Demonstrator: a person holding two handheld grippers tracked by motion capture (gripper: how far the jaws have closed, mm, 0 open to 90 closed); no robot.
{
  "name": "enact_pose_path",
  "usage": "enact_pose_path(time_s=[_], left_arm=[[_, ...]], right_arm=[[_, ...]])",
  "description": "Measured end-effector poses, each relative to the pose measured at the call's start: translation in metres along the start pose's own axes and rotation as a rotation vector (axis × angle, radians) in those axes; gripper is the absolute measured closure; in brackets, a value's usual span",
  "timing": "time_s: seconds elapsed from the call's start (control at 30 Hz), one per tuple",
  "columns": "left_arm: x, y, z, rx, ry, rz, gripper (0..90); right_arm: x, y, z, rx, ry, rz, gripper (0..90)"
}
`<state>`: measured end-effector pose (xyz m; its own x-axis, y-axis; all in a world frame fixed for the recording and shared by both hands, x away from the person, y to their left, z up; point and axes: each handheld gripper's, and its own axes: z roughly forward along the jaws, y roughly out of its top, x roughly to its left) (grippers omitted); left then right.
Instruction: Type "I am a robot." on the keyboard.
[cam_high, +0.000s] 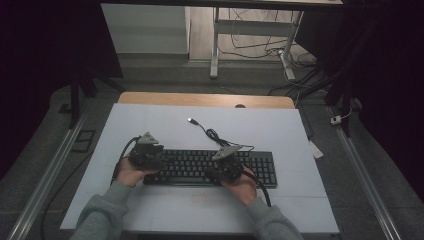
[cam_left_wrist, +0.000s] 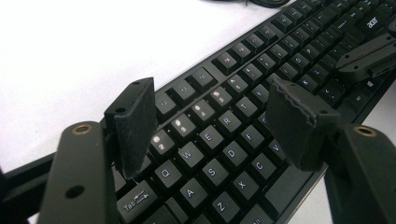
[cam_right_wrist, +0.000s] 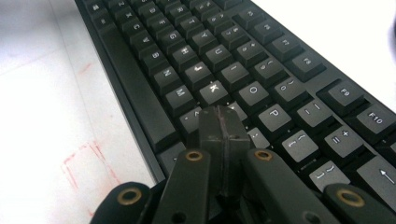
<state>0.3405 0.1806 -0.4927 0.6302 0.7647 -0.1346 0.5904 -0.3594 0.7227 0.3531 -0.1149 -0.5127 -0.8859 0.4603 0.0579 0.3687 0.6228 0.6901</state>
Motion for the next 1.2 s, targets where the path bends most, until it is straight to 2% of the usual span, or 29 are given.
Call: enact_pose_path(time_s=[0.17, 0.3, 0.4, 0.53, 0.67, 0.83, 1.2], left_arm=[[0.0, 0.0, 0.0, -0.002, 0.0, 0.002, 33.5], [0.0, 0.0, -0.001, -0.003, 0.002, 0.001, 33.5], [0.0, -0.001, 0.0, -0.003, 0.004, 0.0, 33.5], [-0.001, -0.001, -0.001, -0.001, 0.005, 0.004, 33.4], [-0.002, -0.001, -0.001, -0.001, 0.004, 0.005, 33.4], [-0.002, -0.003, -0.001, 0.0, 0.007, 0.004, 33.2], [-0.009, -0.012, -0.008, 0.002, 0.008, 0.01, 32.7]], right_arm=[[0.001, 0.0, -0.003, -0.03, -0.007, -0.019, 90.0], [-0.003, 0.001, -0.014, -0.088, -0.012, -0.011, 90.0], [-0.008, -0.001, -0.024, -0.132, -0.024, 0.011, 89.5], [-0.015, -0.006, -0.035, -0.177, -0.078, 0.046, 66.7], [-0.018, -0.013, -0.043, -0.197, -0.119, 0.049, 55.5], [-0.025, -0.024, -0.056, -0.214, -0.144, 0.065, 50.7], [-0.041, -0.059, -0.09, -0.225, -0.198, 0.111, 48.1]])
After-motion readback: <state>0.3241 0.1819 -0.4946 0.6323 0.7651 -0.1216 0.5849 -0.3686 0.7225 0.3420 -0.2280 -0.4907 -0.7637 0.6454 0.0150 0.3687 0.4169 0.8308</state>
